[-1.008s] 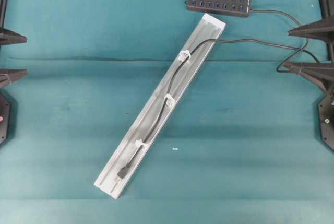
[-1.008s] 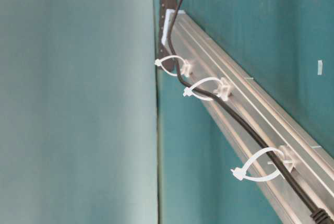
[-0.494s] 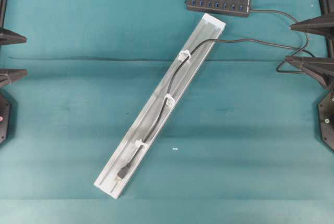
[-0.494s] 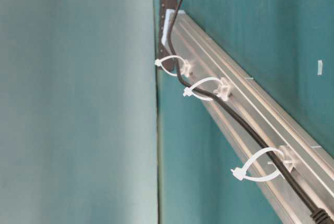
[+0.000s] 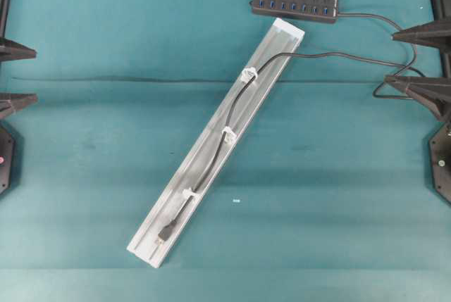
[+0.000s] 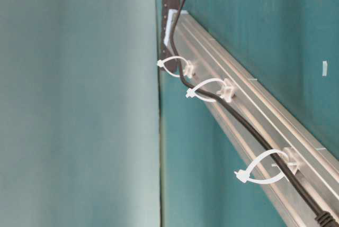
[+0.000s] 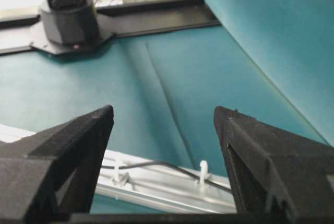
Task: Pass the USB cable through three rings with both arms.
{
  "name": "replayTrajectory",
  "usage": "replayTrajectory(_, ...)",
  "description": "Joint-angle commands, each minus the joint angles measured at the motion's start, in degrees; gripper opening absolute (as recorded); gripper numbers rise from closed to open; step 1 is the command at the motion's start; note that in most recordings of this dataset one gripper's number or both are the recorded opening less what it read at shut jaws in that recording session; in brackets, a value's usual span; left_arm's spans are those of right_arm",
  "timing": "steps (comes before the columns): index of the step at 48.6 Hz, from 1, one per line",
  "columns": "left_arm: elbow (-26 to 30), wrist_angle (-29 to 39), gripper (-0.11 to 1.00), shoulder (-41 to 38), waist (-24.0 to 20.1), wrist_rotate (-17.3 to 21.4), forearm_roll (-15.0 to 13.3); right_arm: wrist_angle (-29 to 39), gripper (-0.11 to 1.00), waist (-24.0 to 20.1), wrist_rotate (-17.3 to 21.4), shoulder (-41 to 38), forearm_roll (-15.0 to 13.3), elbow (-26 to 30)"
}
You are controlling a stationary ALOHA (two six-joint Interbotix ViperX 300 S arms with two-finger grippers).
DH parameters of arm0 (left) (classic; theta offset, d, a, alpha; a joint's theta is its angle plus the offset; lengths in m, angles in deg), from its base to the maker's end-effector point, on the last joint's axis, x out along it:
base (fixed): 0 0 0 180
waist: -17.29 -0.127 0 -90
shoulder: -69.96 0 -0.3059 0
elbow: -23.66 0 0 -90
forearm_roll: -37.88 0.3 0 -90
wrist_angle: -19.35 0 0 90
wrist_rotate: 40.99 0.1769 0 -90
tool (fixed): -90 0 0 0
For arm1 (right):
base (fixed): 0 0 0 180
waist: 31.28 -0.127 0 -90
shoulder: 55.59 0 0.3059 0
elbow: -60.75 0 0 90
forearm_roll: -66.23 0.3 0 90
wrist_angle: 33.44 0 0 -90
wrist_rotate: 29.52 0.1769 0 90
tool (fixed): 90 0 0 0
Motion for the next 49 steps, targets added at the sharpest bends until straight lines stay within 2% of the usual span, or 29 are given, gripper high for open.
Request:
replayTrajectory(1, 0.62, -0.26, 0.88, -0.7, -0.09, 0.0, 0.26, -0.18, 0.8, 0.18, 0.53, -0.18, 0.18, 0.26)
replayTrajectory(31, -1.58, -2.11, 0.88, -0.88, -0.09, 0.09, 0.26, -0.09, 0.8, 0.18, 1.41, 0.0, 0.18, -0.09)
replayTrajectory(38, -2.99, -4.83, 0.88, -1.14, -0.09, 0.09, 0.26, -0.35, 0.8, 0.18, 1.41, 0.09, 0.18, -1.05)
replayTrajectory(49, -7.47, -13.45, 0.88, -3.78, -0.09, -0.26, 0.26, -1.41, 0.8, 0.18, 1.49, 1.58, 0.18, -4.48)
